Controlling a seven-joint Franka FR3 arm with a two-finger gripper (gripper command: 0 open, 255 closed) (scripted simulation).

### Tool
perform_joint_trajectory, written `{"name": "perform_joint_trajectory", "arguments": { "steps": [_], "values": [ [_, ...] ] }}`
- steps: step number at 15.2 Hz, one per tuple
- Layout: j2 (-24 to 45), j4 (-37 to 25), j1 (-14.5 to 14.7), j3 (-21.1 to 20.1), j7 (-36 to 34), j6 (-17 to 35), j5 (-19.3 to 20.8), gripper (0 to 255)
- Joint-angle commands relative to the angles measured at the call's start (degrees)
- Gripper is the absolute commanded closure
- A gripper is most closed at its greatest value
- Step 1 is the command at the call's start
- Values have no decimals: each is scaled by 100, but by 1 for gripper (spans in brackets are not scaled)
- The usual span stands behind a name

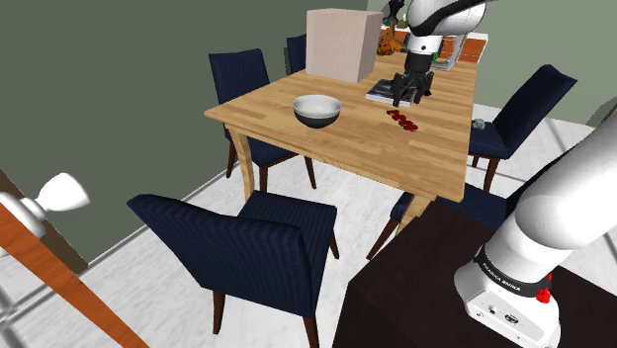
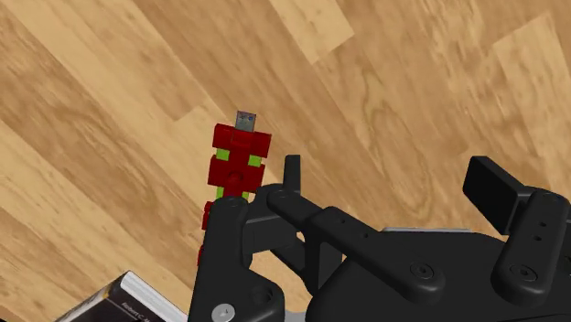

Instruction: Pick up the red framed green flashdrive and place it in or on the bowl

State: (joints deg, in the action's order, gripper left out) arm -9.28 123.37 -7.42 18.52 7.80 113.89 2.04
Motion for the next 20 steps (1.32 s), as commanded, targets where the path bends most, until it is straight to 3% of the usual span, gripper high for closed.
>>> {"name": "perform_joint_trajectory", "arguments": {
  "steps": [1, 11, 20],
  "values": [
    [417, -295, -69, 144, 179, 105, -124, 0],
    [2561, -2039, -643, 491, 963, 287, -1036, 0],
    [2839, -1791, -692, 435, 1059, 788, -1184, 0]
  ]
}}
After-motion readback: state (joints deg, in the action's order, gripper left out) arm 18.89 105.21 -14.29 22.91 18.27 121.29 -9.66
